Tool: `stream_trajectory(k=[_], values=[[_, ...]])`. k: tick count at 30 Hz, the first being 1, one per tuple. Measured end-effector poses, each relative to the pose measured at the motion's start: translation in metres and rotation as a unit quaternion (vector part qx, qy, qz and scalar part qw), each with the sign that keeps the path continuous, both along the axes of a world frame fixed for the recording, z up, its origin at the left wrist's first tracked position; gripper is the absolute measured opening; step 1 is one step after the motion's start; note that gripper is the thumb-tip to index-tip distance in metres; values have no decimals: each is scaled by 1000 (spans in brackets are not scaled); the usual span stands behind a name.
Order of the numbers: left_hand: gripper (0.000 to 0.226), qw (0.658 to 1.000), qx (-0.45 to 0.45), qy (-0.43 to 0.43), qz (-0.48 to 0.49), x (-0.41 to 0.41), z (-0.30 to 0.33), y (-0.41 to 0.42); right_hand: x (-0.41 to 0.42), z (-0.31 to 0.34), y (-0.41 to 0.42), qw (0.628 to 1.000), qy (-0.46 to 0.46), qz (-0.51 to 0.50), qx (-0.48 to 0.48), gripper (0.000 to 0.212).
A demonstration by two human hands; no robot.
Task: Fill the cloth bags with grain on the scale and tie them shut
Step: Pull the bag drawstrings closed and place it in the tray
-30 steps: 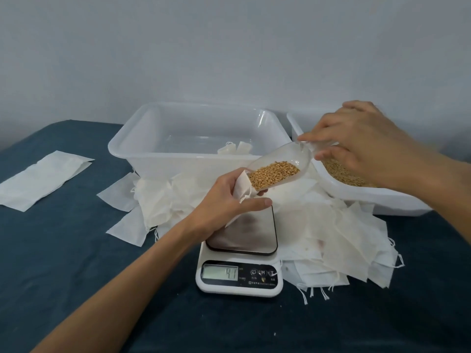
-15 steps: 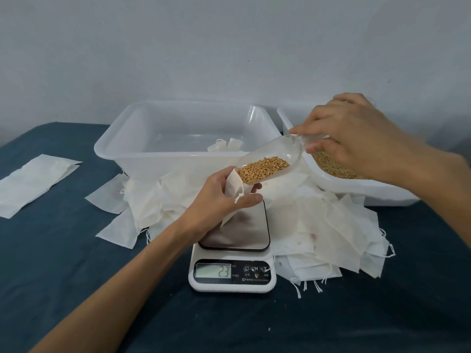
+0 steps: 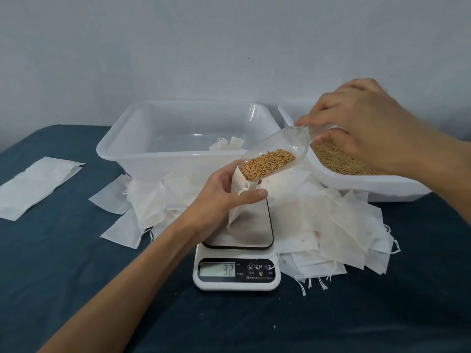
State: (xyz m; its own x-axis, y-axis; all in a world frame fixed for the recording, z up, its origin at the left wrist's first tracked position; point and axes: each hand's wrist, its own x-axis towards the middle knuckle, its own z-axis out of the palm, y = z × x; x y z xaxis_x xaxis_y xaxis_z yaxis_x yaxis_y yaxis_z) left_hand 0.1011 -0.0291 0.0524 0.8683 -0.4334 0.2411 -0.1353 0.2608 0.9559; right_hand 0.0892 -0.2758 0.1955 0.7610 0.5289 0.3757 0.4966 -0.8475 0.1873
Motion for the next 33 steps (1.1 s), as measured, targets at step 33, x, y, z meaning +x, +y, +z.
stream_trajectory(k=[33], values=[[54, 999, 14, 36, 20, 4, -5, 3, 3, -14, 0, 1000, -18, 3, -13, 34]])
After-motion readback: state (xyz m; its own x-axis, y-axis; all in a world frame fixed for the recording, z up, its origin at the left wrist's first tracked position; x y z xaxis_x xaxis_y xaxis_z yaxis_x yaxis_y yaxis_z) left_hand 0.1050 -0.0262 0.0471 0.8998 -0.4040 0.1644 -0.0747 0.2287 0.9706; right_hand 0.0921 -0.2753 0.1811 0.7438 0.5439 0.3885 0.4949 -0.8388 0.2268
